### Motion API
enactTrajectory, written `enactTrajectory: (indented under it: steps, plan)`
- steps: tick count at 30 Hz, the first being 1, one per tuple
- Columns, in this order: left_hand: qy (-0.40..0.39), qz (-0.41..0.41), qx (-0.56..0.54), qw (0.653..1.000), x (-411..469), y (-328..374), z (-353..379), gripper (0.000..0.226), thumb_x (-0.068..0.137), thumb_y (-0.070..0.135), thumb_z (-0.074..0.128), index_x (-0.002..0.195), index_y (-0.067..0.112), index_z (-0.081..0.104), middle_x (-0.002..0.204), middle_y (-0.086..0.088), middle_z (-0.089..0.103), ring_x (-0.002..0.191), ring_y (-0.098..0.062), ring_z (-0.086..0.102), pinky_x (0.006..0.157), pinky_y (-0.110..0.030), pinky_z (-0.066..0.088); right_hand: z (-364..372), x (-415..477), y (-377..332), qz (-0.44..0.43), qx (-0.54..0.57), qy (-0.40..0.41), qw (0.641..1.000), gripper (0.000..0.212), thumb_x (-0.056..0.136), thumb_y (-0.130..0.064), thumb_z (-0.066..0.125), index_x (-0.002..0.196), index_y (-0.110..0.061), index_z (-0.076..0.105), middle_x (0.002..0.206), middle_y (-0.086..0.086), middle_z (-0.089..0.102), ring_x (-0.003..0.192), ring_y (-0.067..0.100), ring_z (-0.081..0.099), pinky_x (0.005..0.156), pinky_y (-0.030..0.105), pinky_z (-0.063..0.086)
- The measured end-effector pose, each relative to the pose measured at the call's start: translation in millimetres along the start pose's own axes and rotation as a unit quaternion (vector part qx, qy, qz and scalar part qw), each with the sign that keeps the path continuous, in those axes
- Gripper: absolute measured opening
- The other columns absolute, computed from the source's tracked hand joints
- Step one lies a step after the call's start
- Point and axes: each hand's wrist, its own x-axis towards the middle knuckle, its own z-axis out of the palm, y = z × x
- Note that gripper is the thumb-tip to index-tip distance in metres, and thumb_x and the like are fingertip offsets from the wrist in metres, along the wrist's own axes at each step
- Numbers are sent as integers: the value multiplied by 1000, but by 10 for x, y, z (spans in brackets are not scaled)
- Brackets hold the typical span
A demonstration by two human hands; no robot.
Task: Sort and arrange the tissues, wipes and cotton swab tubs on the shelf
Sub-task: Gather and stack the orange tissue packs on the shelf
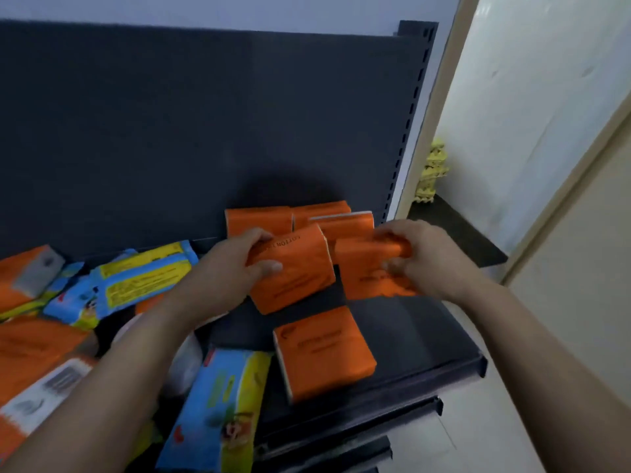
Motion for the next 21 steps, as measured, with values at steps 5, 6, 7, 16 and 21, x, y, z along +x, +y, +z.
enactTrajectory:
  steps: [5, 6, 7, 16, 21]
  plan:
    - [1, -50, 17, 999, 23, 40, 169, 28, 85, 28, 63, 110, 22, 51, 95, 1, 61, 86, -15, 59, 77, -31, 48, 116, 324, 214, -55, 26, -73, 995, 50, 82, -21, 66, 127, -33, 50, 122, -2, 52, 112, 18, 51, 91, 29, 41]
    - [-4, -59, 16, 998, 10, 41, 193, 27, 86, 27, 63, 109, 21, 51, 93, 1, 61, 84, -15, 59, 75, -29, 48, 146, 376, 246, -57, 39, -82, 994, 50, 82, -21, 67, 126, -34, 50, 121, -1, 52, 111, 19, 51, 91, 30, 42]
    - [-14, -68, 15, 998, -4, 36, 217, 25, 87, 26, 62, 109, 21, 51, 92, 1, 62, 83, -14, 60, 74, -29, 48, 178, 421, 269, -60, 53, -89, 993, 49, 82, -20, 67, 126, -34, 50, 120, 0, 51, 109, 19, 51, 89, 30, 42]
    - [-27, -102, 40, 994, 69, 27, 366, 39, 90, 26, 57, 127, 21, 45, 110, 10, 50, 93, -3, 52, 68, -8, 37, 311, 648, 355, -117, 27, -109, 987, 46, 84, -22, 65, 126, -31, 48, 131, -4, 44, 121, 17, 40, 100, 32, 37]
    - [-119, -99, 138, 978, 208, 4, 318, 69, 74, 37, 74, 132, 26, 40, 130, 6, 33, 117, -12, 30, 102, -31, 33, 337, 650, 367, -113, -54, -58, 990, 69, 77, -30, 71, 135, -26, 35, 136, 0, 26, 125, 21, 25, 107, 35, 27]
